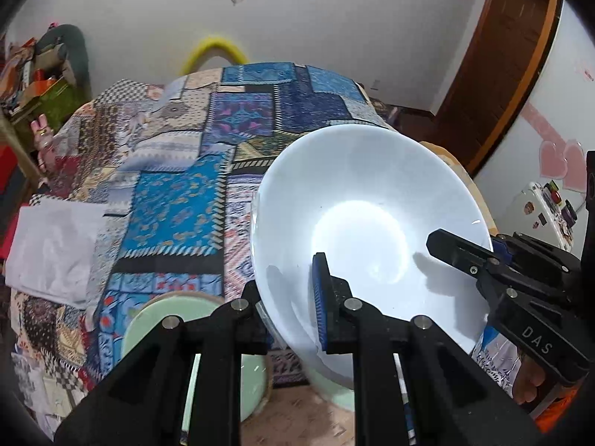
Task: Organize plates and bowls
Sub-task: 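Lift the white spotted bowl and carry it over the nested bowls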
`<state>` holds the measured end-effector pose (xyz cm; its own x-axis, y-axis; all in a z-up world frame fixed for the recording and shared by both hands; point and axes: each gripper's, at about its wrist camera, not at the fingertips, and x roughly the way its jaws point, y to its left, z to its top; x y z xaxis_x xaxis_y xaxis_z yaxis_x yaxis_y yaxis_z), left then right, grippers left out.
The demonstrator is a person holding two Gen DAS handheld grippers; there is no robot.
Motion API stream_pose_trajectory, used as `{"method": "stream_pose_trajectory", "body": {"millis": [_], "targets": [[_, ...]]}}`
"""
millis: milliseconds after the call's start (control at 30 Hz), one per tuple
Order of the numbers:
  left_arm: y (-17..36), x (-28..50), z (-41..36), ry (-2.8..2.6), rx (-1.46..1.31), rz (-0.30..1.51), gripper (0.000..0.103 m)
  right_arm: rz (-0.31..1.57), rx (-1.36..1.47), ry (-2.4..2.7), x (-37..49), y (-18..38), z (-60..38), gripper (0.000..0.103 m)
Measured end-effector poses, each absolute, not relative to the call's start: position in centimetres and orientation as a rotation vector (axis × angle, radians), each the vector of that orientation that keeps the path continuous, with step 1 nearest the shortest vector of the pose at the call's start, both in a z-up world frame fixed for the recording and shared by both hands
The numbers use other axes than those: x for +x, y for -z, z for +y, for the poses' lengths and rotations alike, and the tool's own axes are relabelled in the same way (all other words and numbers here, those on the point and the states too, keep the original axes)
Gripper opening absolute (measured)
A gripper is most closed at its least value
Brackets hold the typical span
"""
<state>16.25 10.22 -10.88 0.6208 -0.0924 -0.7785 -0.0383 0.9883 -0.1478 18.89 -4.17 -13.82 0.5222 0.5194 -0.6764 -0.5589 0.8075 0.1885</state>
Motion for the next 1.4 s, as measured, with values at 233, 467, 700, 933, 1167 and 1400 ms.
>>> {"method": "stream_pose_trajectory", "body": {"millis": [233,467,700,933,1167,1400], "targets": [[10.5,13.0,14.0,-0.026,-0.181,0.888,0.016,0.807,-0.076,-0.708,17.2,14.6,-0.8,0.019],[11.6,10.6,17.6,-0.077,-0.223,0.9,0.016,0.841,-0.078,-0.749,16.0,15.9,2.0,0.019],[13.7,9.1,20.2,-0.119,-0.252,0.932,0.017,0.888,-0.09,-0.774,15.2,17.7,4.4,0.019],[16.1,8.5,22.0,-0.144,-0.271,0.975,0.016,0.937,-0.115,-0.776,15.0,19.6,5.8,0.019],[18.6,8.8,22.9,-0.148,-0.295,1.024,0.016,0.98,-0.132,-0.761,15.0,21.1,6.2,0.018],[20.4,9.0,23.0,-0.139,-0.292,1.059,0.016,1.014,-0.141,-0.752,15.2,22.5,6.3,0.018]]}}
